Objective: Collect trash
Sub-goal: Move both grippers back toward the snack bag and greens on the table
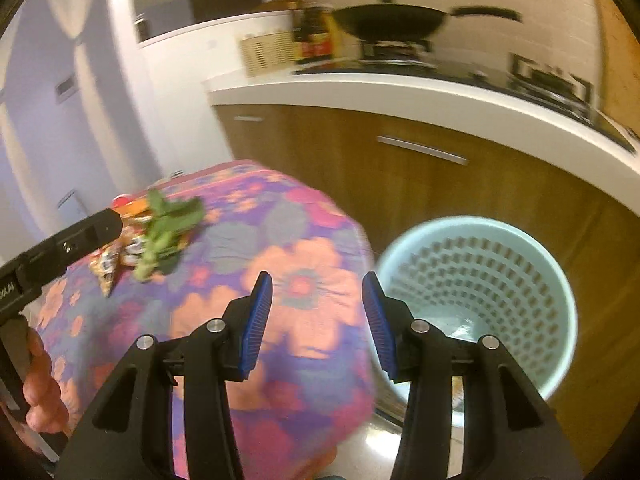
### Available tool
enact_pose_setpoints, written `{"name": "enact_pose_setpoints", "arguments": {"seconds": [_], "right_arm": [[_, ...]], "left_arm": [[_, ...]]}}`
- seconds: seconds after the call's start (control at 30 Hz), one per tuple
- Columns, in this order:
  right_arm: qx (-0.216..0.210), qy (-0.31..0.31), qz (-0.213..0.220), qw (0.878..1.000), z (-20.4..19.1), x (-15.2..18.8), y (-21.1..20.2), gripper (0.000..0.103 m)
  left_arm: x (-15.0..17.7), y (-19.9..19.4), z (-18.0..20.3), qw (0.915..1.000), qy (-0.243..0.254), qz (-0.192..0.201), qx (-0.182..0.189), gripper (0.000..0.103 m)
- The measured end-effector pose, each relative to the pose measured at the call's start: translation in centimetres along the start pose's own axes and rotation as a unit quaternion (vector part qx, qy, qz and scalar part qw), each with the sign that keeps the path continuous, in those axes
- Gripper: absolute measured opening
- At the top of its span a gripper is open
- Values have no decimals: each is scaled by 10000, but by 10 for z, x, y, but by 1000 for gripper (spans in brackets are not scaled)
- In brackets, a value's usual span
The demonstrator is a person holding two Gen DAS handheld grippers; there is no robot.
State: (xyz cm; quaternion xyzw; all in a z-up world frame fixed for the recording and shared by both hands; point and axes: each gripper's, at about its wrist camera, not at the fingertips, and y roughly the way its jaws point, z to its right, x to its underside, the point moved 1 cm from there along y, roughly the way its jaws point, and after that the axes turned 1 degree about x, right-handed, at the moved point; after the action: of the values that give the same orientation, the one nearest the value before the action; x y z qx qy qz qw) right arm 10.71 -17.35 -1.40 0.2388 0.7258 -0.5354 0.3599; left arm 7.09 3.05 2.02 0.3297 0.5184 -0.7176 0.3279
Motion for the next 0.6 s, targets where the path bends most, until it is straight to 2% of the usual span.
{"name": "enact_pose_setpoints", "arguments": {"seconds": [0.13, 0.3, 0.4, 0.5, 0.6], "right_arm": [[-336, -337, 48, 9989, -42, -10, 9, 43], [-683, -601, -2, 9959, -86, -21, 23, 43], [-827, -663, -168, 9942, -109, -30, 38, 43], [-1014, -572, -366, 9925, -124, -41, 56, 43], [-1114, -426, -531, 9914, -135, -49, 79, 44]], "left_arm": [[-2, -23, -50, 9984, -236, 172, -485, 73], [-1, -34, -116, 9935, -649, 99, -929, 73], [1, -34, -148, 9911, -875, -9, -1008, 73], [2, -22, -176, 9879, -1050, -374, -1075, 74], [2, -8, -190, 9882, -1046, -578, -956, 74]]}}
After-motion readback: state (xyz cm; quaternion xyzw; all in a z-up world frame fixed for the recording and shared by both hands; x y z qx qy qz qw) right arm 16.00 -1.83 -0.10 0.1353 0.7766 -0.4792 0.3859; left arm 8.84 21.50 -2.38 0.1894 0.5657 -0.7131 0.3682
